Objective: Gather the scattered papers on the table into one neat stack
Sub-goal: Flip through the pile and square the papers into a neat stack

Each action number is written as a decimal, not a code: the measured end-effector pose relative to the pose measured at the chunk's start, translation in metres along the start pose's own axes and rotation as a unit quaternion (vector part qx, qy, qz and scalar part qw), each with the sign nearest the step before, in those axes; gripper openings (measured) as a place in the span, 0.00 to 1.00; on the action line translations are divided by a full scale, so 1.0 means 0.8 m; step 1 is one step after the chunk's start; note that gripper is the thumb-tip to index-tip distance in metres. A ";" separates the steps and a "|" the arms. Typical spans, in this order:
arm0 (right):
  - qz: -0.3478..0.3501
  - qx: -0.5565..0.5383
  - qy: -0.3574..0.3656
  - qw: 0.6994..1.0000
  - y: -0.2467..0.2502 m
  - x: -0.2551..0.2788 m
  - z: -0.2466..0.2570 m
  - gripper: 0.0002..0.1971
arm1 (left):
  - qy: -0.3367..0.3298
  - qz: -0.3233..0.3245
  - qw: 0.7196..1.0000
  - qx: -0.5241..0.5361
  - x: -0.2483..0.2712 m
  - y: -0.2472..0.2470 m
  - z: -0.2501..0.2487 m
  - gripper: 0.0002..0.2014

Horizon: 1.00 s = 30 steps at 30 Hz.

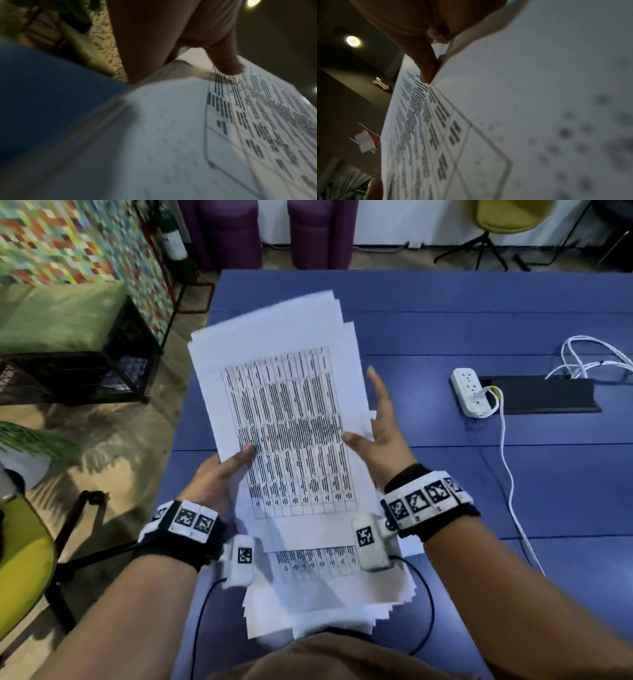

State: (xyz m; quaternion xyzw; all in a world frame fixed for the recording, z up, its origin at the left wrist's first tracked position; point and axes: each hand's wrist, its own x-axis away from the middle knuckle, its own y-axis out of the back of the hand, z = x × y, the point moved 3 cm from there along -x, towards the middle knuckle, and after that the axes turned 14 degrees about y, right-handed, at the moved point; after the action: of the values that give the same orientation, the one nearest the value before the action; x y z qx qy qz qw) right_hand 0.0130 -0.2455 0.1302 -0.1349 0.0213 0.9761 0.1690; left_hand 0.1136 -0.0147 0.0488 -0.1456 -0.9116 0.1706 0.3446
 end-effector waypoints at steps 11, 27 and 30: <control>-0.117 -0.079 0.099 0.985 0.015 -0.021 0.087 0.14 | -0.328 -0.020 0.940 -0.088 0.090 -0.105 -0.106 0.18; -0.124 -0.006 0.018 0.992 0.036 0.016 0.019 0.21 | -0.241 -0.007 0.962 -0.130 0.045 -0.107 -0.031 0.27; -0.131 -0.013 -0.004 0.991 0.047 0.013 0.009 0.25 | -0.224 -0.006 0.968 -0.112 0.037 -0.099 -0.038 0.29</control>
State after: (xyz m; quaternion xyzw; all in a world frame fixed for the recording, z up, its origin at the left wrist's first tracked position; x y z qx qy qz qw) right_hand -0.0112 -0.2769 0.1342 -0.1350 -0.0096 0.9463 0.2935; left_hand 0.1008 -0.0682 0.1202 -0.1362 -0.9796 0.0934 0.1143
